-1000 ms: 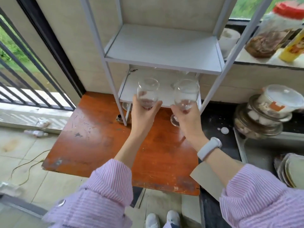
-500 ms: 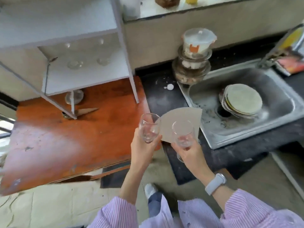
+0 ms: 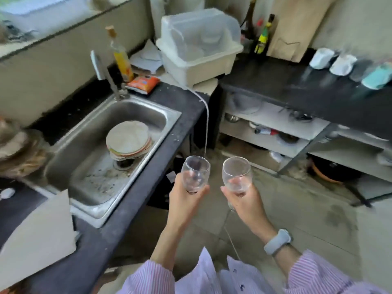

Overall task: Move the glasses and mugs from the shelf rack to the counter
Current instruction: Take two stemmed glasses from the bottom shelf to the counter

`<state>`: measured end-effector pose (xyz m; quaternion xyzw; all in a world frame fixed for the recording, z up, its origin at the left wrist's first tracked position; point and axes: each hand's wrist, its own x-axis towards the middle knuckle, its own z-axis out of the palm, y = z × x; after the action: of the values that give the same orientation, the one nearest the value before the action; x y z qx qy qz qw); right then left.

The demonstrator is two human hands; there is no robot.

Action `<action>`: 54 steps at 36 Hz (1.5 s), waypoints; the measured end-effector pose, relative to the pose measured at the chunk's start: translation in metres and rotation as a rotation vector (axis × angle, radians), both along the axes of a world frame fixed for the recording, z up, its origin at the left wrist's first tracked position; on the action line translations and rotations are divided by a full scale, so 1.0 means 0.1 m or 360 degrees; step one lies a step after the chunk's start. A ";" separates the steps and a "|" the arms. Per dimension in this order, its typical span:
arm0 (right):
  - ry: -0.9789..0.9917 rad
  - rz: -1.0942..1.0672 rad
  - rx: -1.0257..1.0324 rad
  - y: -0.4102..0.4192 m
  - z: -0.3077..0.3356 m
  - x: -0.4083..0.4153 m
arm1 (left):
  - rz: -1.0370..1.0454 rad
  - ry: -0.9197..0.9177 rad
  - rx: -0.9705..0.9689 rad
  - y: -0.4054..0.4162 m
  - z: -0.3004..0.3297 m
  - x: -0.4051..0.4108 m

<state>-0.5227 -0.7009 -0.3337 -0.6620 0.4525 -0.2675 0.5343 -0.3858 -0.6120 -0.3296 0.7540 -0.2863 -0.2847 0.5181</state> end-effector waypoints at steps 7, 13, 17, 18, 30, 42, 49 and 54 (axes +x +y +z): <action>0.0028 -0.0535 -0.0045 -0.84 -0.01 -1.03 | -0.0540 -0.0017 0.0009 -1.27 0.04 -0.78; 0.0040 -0.0887 -0.0025 -1.47 -0.13 -1.63 | -0.0837 -0.0013 0.0028 -2.30 -0.05 -1.27; 0.0047 -0.1028 0.0001 -2.05 -0.19 -1.87 | -0.1004 -0.0049 0.0020 -3.05 -0.13 -1.48; 0.0042 -0.1062 -0.0008 -2.22 -0.20 -1.91 | -0.1038 -0.0066 0.0019 -3.26 -0.15 -1.52; -0.0020 -0.1198 -0.0015 -4.45 -0.07 -2.11 | -0.1193 -0.0039 0.0020 -5.78 0.02 -1.70; -0.0077 -0.1028 0.0073 -6.43 -0.26 -2.13 | -0.1020 -0.0011 0.0097 -7.66 -0.14 -1.74; -0.0047 -0.0887 0.0186 -7.81 -0.68 -2.02 | -0.0805 0.0018 0.0192 -8.80 -0.52 -1.73; 0.0023 -0.0796 0.0149 -8.55 -0.94 -1.89 | -0.0698 -0.0049 0.0267 -9.45 -0.79 -1.66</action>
<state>-0.7118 -1.5560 -0.4273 -0.5058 0.6178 -0.3654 0.4784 -0.5518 -1.5571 -0.4088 0.7184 -0.4265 -0.4018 0.3750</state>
